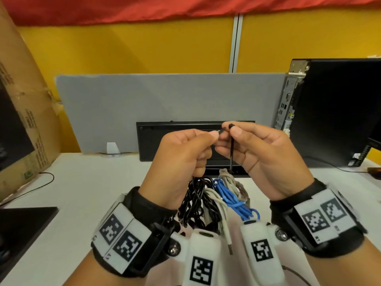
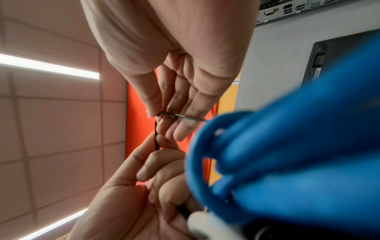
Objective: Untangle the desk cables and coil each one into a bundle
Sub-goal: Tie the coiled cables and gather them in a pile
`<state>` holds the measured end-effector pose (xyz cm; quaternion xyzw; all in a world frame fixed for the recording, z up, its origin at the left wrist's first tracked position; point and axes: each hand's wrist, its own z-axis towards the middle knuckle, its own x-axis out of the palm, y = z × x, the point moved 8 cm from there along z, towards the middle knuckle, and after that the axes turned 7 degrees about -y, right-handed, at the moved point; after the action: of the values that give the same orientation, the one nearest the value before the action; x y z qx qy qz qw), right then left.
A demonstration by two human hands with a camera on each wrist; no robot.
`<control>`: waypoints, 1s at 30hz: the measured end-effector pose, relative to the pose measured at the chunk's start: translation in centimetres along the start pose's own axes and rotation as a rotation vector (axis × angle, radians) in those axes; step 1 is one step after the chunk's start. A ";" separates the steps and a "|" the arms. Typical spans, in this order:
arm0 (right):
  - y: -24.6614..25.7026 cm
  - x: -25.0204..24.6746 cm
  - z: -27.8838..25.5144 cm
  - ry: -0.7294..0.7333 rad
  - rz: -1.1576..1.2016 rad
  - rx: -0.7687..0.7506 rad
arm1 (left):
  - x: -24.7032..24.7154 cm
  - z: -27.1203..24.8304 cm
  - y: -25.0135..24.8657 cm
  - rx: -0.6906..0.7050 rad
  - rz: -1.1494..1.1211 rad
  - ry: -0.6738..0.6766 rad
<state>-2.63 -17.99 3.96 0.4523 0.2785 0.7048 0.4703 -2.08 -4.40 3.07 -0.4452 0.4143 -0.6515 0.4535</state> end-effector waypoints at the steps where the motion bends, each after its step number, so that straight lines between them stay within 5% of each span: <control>1: 0.0 0.1 -0.1 0.009 0.007 -0.001 | 0.1 0.0 -0.1 0.003 -0.008 0.002; 30: -0.6 0.4 -0.2 0.071 0.058 -0.016 | 0.4 -0.2 0.0 0.004 -0.062 0.005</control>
<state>-2.58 -17.40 3.57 0.4309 0.2760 0.7360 0.4431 -2.34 -4.80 3.08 -0.4551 0.4002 -0.6673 0.4329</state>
